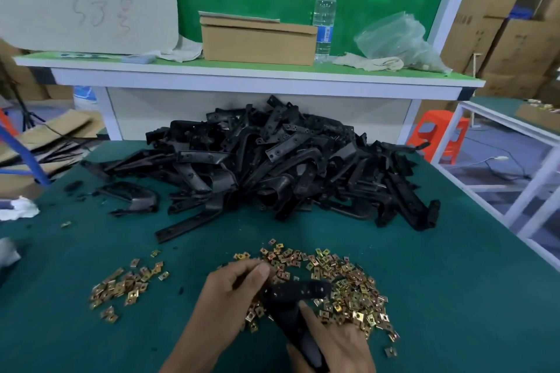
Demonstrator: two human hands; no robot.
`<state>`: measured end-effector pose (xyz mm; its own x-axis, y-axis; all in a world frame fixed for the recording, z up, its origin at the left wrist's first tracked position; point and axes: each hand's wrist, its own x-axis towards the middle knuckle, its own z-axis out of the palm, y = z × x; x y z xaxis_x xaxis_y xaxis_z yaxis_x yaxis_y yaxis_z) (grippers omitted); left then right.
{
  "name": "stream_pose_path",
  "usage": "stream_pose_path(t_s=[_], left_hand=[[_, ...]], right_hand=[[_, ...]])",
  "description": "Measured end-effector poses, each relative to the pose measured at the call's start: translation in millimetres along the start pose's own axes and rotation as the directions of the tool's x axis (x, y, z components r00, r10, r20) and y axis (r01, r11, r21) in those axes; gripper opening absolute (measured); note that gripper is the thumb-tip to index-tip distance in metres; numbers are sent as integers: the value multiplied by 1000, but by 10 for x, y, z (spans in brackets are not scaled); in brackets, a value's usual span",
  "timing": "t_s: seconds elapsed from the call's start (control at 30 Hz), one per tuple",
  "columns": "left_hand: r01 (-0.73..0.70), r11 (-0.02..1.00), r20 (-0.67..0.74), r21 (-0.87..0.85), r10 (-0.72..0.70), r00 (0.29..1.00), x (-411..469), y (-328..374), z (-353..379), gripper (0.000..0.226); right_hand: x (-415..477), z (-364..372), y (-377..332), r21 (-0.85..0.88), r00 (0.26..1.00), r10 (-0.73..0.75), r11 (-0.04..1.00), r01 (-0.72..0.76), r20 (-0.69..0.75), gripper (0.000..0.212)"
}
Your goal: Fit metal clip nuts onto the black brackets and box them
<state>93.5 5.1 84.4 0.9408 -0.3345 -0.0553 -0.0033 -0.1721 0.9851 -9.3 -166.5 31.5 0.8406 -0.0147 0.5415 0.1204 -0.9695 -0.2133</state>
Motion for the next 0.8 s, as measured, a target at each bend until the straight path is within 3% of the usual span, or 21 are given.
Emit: stream_pose_path(t_s=[0.2,0.27,0.37,0.43,0.53,0.67,0.8], left_hand=[[-44,996,6,83,43,999,-17,16,-29,18],[-51,989,45,139,45,998,-40,-8,-39,17],[-50,988,63,148,42,997,-70,-43,-56,20],[-55,986,51,156,48,998,-79,-56,-51,20],[-65,982,57,175,56,997,-84,-61,-46,21],[-88,987,110,136,73,991,-69,-32,-76,25],[-87,990,86,115,78,993,-71,-31,-93,24]], right_hand=[[-68,205,77,-113,988,-87,991,73,-127,52],[-69,269,107,-72,989,-82,995,74,-120,63],[-118,365,98,25,989,-51,998,55,-142,54],[-135,378,89,21,987,-50,998,54,-150,62],[-146,347,69,62,993,15,998,-8,-116,65],[-121,244,-43,128,994,100,987,-95,-36,41],[-122,103,-109,164,984,172,970,-179,55,62]])
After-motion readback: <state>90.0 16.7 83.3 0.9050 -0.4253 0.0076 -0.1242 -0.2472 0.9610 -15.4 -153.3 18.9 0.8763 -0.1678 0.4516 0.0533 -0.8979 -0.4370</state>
